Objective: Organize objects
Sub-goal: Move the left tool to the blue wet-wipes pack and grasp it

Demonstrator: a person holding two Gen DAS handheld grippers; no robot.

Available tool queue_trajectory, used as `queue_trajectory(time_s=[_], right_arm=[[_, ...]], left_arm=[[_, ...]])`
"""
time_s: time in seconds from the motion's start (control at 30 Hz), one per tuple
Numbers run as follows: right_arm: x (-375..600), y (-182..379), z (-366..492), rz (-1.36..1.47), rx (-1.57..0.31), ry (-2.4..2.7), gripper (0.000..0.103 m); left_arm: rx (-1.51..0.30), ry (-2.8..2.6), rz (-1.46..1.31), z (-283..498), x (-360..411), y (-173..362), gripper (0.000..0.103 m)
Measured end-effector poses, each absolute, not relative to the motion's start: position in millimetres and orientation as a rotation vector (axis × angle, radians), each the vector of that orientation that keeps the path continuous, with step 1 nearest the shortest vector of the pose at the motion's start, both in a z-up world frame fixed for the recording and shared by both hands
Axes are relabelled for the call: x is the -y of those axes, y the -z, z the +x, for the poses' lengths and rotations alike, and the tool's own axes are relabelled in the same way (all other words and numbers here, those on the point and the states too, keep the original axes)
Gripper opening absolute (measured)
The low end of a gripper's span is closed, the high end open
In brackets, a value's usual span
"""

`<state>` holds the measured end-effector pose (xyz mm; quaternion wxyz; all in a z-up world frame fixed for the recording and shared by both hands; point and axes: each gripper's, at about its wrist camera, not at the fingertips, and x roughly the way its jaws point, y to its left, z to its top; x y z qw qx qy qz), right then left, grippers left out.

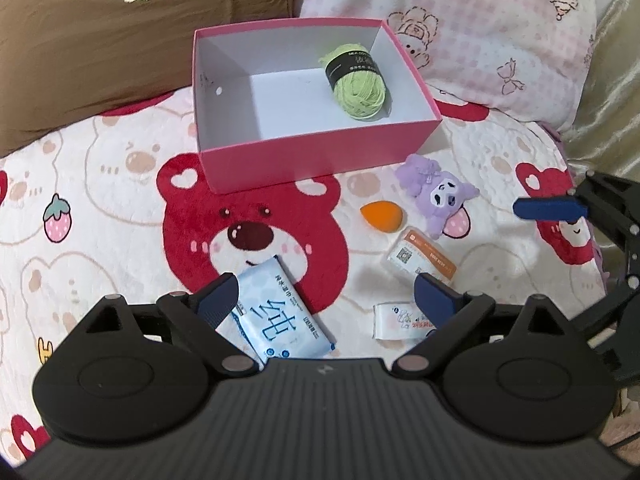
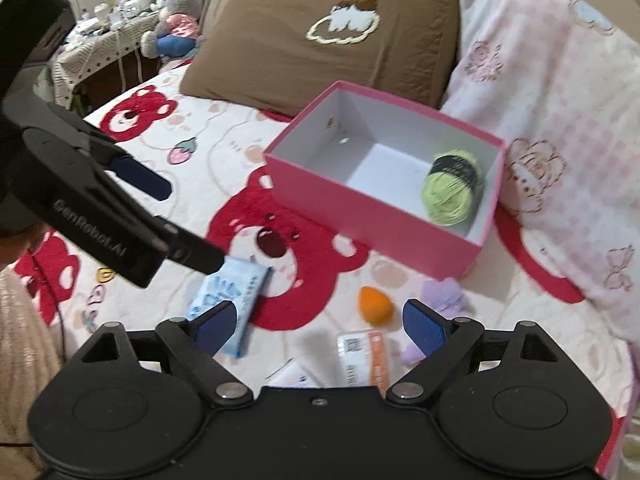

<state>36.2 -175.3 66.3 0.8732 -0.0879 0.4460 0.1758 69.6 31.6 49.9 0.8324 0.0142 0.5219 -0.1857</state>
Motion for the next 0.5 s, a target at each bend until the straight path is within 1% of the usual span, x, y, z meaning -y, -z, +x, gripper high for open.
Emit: queue_trajectory(time_s=[0.27,0.5], right_arm=[[159,-56,27,-0.169,-0.951,-0.486,0.092],[141,-45,26,-0.185,-0.954,-0.563,0.092]], left_arm=[[-1.122,0.395,-0.002,68,-44,-37,0.095],[-1.160,0.381,-0.060,70,-56,-11,0.096]])
